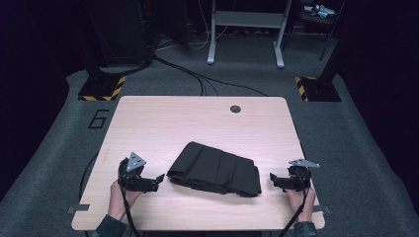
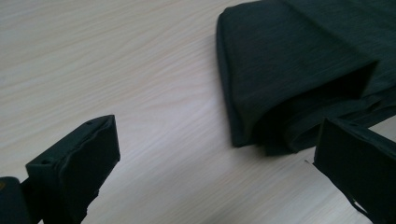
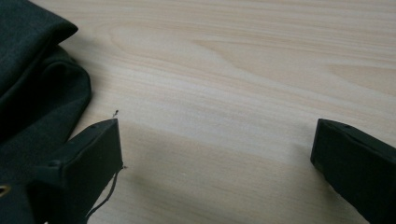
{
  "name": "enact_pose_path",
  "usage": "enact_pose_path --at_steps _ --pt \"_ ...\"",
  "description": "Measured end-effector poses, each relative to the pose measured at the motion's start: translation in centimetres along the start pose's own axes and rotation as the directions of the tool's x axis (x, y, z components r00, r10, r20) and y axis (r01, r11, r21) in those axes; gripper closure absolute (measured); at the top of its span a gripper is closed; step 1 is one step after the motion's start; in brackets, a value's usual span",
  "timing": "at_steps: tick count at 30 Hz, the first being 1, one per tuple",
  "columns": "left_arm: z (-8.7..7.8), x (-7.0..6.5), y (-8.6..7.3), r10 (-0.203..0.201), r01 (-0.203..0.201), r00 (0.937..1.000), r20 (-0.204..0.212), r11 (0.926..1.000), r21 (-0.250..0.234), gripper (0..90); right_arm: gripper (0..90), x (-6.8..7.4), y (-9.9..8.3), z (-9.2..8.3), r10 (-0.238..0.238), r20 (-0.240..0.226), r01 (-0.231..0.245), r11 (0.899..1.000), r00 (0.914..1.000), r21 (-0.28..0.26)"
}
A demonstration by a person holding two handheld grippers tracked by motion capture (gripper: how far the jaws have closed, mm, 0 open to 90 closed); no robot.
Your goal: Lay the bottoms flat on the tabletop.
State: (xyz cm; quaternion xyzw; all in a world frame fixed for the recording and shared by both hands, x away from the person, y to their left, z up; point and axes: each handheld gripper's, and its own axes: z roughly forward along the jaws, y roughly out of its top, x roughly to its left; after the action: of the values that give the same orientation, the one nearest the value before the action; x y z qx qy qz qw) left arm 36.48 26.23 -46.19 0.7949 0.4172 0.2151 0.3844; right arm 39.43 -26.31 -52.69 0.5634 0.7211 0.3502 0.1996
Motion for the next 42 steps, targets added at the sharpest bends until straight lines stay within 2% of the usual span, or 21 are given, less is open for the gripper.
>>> enact_pose_path --at_steps 3,8,9,11,14,15,19,20,21,22,23,24,28,29,31,32,33,36,40,41,42 --pt "0.2 -1.0 1.1 0.037 -0.037 0.9991 0.021 0.9993 0.000 0.0 1.7 0.0 -0.1 -0.1 0.007 0.008 -0.007 1.000 0.9999 -0.004" --pt "0.4 -2.6 2.5 0.065 -0.064 0.9963 0.056 0.9978 -0.018 0.0 1.6 0.5 -0.1 0.2 -0.048 0.044 0.048 0.999 0.9979 0.014" --pt "0.6 -3.0 2.7 0.067 -0.066 0.9958 0.062 0.9976 -0.020 0.0 1.7 0.7 -0.1 0.2 -0.045 0.048 0.044 0.999 0.9979 0.015" --pt "1.1 -3.8 3.3 0.086 -0.084 0.9928 0.083 0.9961 -0.029 0.0 1.8 0.7 -0.1 0.2 -0.058 0.053 0.057 0.998 0.9969 0.019" --pt "1.9 -5.4 4.1 0.112 -0.109 0.9865 0.120 0.9936 -0.030 0.0 2.0 0.6 -0.2 0.2 -0.050 0.047 0.050 0.999 0.9976 0.012" --pt "1.9 -5.4 4.1 0.112 -0.109 0.9865 0.120 0.9936 -0.030 0.0 2.0 0.6 -0.2 0.2 -0.050 0.047 0.050 0.999 0.9976 0.012" --pt "3.4 -8.0 5.1 0.157 -0.154 0.9722 0.174 0.9875 -0.030 0.0 2.5 0.5 -0.2 0.1 -0.037 0.041 0.037 0.999 0.9985 0.010" --pt "3.4 -8.0 5.1 0.157 -0.154 0.9722 0.174 0.9875 -0.030 0.0 2.5 0.5 -0.2 0.1 -0.037 0.041 0.037 0.999 0.9985 0.010" --pt "4.2 -9.1 5.3 0.191 -0.190 0.9622 0.194 0.9815 -0.020 0.0 2.5 0.5 -0.2 0.1 -0.032 0.039 0.031 0.999 0.9988 0.006" --pt "4.2 -9.1 5.3 0.191 -0.190 0.9622 0.194 0.9815 -0.020 0.0 2.5 0.5 -0.2 0.1 -0.032 0.039 0.031 0.999 0.9988 0.006" --pt "5.0 -10.2 5.4 0.216 -0.220 0.9514 0.220 0.9755 -0.007 0.0 2.6 0.5 -0.2 0.1 -0.027 0.037 0.027 1.000 0.9990 0.003" --pt "5.0 -10.2 5.4 0.216 -0.220 0.9514 0.220 0.9755 -0.007 0.0 2.6 0.5 -0.2 0.1 -0.027 0.037 0.027 1.000 0.9990 0.003" --pt "6.7 -12.2 5.6 0.267 -0.281 0.9278 0.261 0.9596 0.017 0.0 2.6 0.4 -0.2 0.0 -0.020 0.035 0.020 1.000 0.9992 0.004" --pt "7.1 -12.6 5.5 0.270 -0.285 0.9250 0.268 0.9582 0.020 0.0 2.6 0.5 -0.2 0.0 -0.014 0.034 0.013 1.000 0.9993 0.005" --pt "8.0 -13.7 5.4 0.288 -0.308 0.9149 0.283 0.9510 0.027 0.0 2.6 0.4 -0.2 0.0 -0.020 0.034 0.020 1.000 0.9992 0.003" --pt "8.0 -13.7 5.4 0.288 -0.308 0.9149 0.283 0.9510 0.027 0.0 2.6 0.4 -0.2 0.0 -0.020 0.034 0.020 1.000 0.9992 0.003" --pt "8.5 -14.1 5.3 0.300 -0.323 0.9075 0.294 0.9456 0.035 0.0 2.6 0.4 -0.2 0.0 -0.023 0.034 0.023 1.000 0.9991 0.002" --pt "9.1 -14.6 5.2 0.313 -0.341 0.9032 0.293 0.9389 0.047 0.7 2.7 0.5 -0.2 0.0 -0.013 0.034 0.012 1.000 0.9993 0.005" --pt "9.7 -14.9 5.0 0.344 -0.374 0.8968 0.278 0.9253 0.062 8.0 2.9 0.4 -0.2 0.0 -0.018 0.032 0.018 1.000 0.9993 -0.001" --pt "9.8 -15.0 5.0 0.346 -0.376 0.8990 0.268 0.9244 0.066 10.0 2.9 0.4 -0.2 0.0 -0.015 0.033 0.015 1.000 0.9994 0.001" --pt "9.9 -15.0 5.0 0.354 -0.384 0.8978 0.262 0.9208 0.070 13.5 2.9 0.4 -0.2 0.0 -0.018 0.033 0.018 1.000 0.9993 0.000"
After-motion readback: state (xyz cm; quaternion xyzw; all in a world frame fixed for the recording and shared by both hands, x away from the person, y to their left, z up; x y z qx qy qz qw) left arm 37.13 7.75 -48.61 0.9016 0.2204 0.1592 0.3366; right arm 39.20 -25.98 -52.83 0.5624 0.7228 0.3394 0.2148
